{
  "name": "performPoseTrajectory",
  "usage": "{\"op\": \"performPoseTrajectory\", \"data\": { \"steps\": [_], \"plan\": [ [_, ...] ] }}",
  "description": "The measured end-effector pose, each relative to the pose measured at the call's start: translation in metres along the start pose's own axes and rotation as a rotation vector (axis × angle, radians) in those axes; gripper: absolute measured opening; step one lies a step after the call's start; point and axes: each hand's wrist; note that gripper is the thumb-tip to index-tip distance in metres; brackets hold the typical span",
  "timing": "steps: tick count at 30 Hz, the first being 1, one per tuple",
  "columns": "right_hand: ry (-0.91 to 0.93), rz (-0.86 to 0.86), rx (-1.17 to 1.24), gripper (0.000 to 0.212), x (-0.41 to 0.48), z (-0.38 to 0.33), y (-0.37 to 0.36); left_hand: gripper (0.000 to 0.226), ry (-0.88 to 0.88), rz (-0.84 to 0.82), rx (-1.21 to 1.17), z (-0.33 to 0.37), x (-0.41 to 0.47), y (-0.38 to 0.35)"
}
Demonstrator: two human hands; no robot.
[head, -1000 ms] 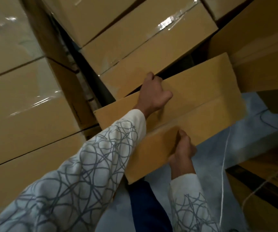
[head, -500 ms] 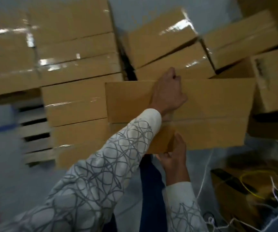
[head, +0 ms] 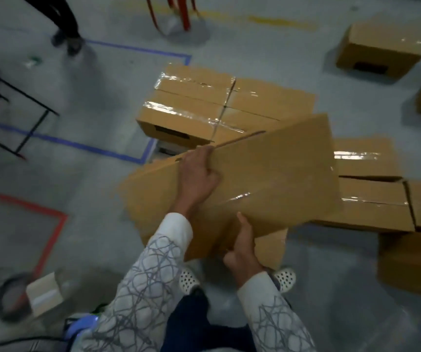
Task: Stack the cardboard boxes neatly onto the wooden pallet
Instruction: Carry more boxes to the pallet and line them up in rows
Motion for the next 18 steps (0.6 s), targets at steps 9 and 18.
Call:
{"op": "performPoseTrajectory", "data": {
  "steps": [9,18],
  "plan": [
    [0.517,0.134,-0.653,0.113,-0.007,0.059,-0.109,0.084,0.502,0.225,-0.251,-0.134,-0.07,0.114],
    [0.65,0.131,-1.013,0.111,0.007,0.044,-0.194,0.068,0.756,0.286,-0.378,-0.164,-0.05,0.119]
  ]
}}
Point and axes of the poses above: each hand's wrist, its own x-axis towards the middle knuckle, its own y-axis out of the back of the hand, z = x × y, and after that the axes turned 6 degrees about x, right-handed
